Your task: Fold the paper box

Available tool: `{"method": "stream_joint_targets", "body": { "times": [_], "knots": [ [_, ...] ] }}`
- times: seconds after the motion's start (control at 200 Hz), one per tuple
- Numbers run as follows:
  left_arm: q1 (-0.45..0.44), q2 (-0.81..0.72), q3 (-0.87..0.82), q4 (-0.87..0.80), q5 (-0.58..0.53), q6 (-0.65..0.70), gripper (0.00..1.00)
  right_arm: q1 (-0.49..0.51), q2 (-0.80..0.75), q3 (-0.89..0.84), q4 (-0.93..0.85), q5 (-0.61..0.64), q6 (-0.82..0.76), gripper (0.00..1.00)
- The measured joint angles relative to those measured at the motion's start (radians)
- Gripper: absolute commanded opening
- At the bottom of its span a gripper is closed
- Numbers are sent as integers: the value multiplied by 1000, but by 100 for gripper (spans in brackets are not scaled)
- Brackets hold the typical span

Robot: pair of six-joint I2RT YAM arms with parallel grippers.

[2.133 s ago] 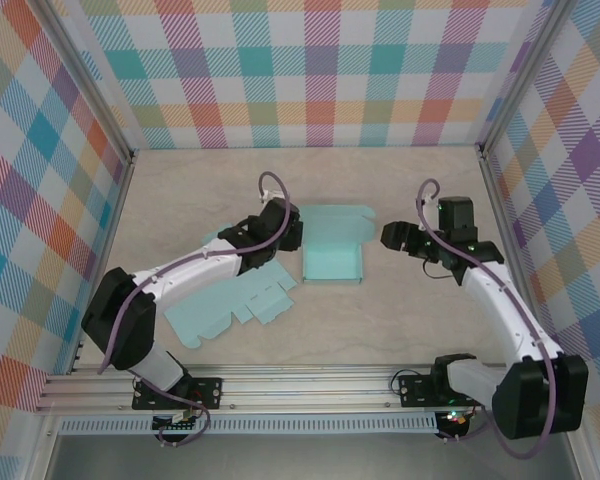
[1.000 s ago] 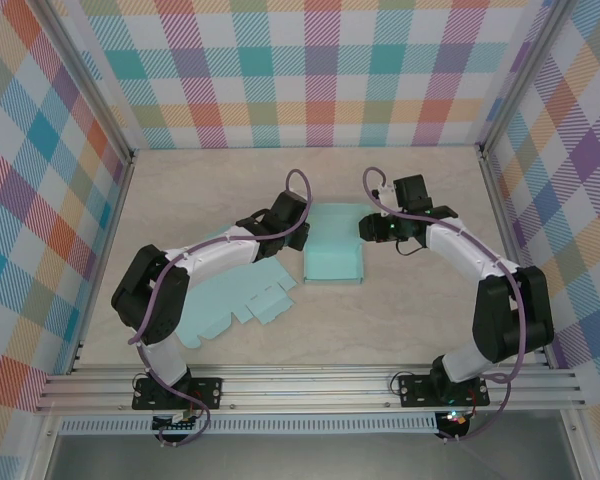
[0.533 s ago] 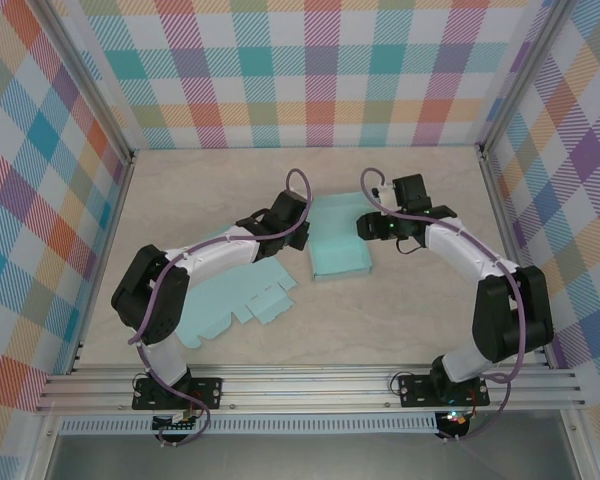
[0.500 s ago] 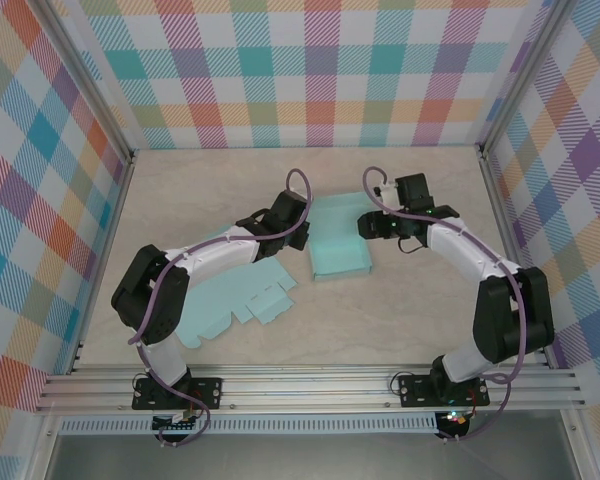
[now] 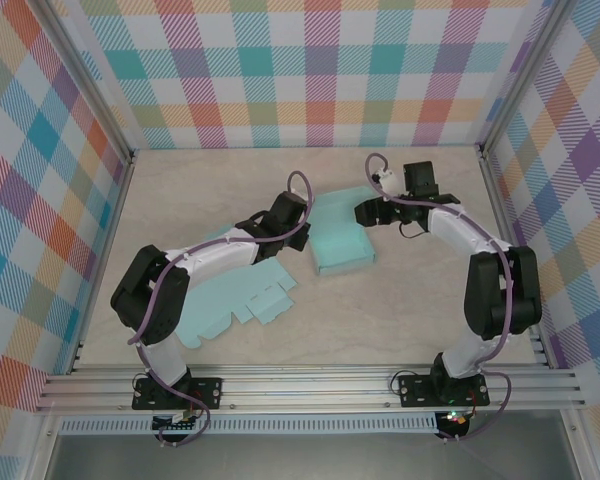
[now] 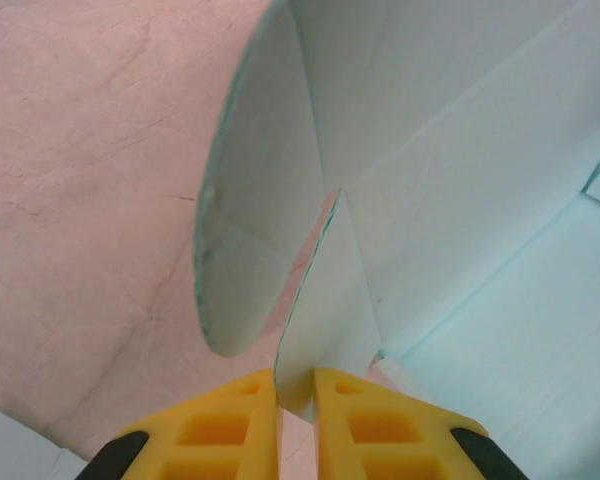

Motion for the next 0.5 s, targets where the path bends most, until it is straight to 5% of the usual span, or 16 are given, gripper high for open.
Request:
{"method": "stream_joint_targets", "body": {
  "times": [0.5],
  "knots": [
    [0, -42, -46, 31, 64, 62, 0, -80, 3, 0, 62, -8, -46, 76]
  ]
}}
